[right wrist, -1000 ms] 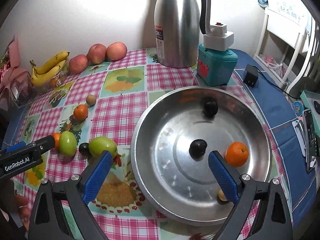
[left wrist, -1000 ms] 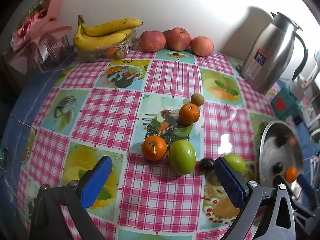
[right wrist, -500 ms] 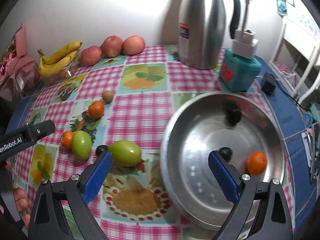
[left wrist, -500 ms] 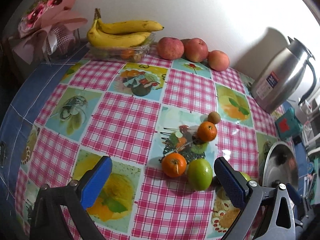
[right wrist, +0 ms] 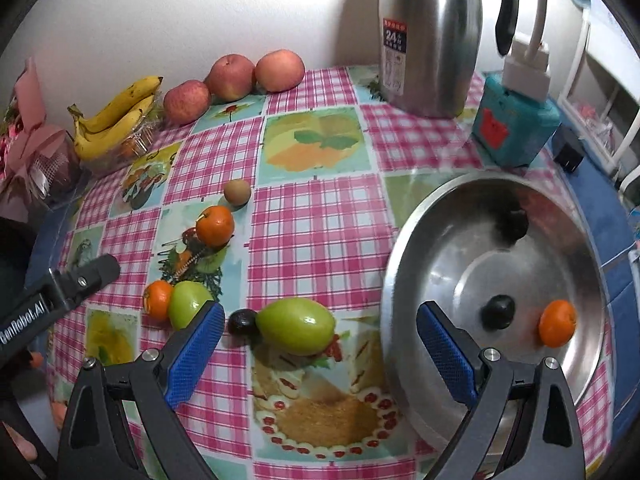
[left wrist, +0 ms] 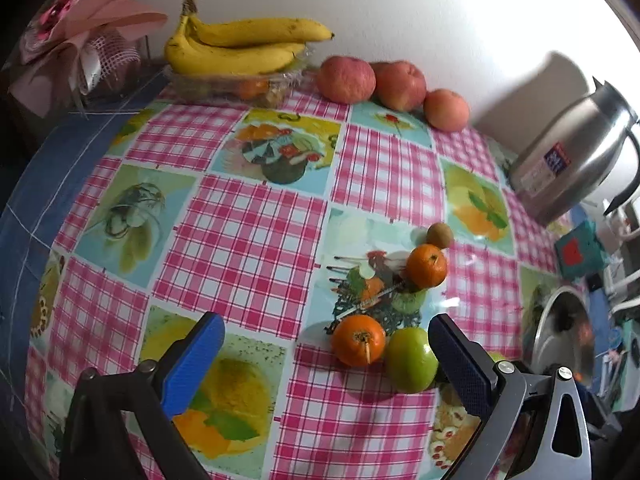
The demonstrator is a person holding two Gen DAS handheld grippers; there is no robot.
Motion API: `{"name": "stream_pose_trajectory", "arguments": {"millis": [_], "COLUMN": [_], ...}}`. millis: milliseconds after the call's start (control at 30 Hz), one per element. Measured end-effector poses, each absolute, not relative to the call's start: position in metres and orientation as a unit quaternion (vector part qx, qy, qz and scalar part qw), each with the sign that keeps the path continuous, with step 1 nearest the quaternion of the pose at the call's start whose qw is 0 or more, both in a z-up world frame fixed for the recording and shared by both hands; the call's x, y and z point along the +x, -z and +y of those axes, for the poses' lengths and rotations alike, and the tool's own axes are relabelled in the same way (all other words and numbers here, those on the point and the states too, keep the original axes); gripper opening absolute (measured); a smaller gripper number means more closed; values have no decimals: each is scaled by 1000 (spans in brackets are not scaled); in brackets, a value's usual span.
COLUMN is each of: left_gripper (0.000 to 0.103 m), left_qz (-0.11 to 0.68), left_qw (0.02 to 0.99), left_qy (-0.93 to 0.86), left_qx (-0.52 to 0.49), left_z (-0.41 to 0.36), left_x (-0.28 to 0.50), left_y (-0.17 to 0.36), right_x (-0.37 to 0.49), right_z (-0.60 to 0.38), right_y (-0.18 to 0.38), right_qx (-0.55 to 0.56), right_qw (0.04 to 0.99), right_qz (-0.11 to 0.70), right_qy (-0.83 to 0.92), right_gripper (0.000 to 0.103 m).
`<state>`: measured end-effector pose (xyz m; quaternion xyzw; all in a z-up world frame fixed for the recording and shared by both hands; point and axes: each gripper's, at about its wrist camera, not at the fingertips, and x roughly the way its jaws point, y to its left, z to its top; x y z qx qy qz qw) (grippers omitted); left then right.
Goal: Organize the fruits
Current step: 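Move the right tool to the large green fruit while the left tool approaches a tangerine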
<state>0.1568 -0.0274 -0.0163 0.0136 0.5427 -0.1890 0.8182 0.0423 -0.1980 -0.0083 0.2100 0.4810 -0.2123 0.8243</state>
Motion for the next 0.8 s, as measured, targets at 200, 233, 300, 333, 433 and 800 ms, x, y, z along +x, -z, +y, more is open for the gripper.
{"name": "stream_pose_trajectory", "arguments": {"millis": [200, 233, 300, 333, 433, 800], "left_gripper": [103, 102, 101, 101, 91, 76], "left_qz": [569, 571, 575, 577, 585, 603], "left_qw": [800, 799, 797, 795, 787, 773], "left_qy": [189, 189, 188, 188, 195, 196], "left_qx": [-2, -3, 1, 0, -12, -37], "left_z": [-30, -31, -33, -33, -34, -31], "left_x": [161, 161, 161, 161, 161, 161], "left_y": [33, 35, 39, 41, 45, 54], "right_x": [51, 52, 53, 53, 53, 56], "right_z": [-199, -199, -200, -200, -198, -195], "right_y": [17, 19, 24, 26, 27, 28], "right_qx": [230, 233, 248, 251, 237, 225], "right_qw": [814, 812, 807, 806, 809, 814], "right_qz": [494, 496, 501, 502, 502, 503], "right_qy": [201, 200, 192, 189, 193, 184], "right_gripper": [97, 97, 97, 97, 97, 76]}}
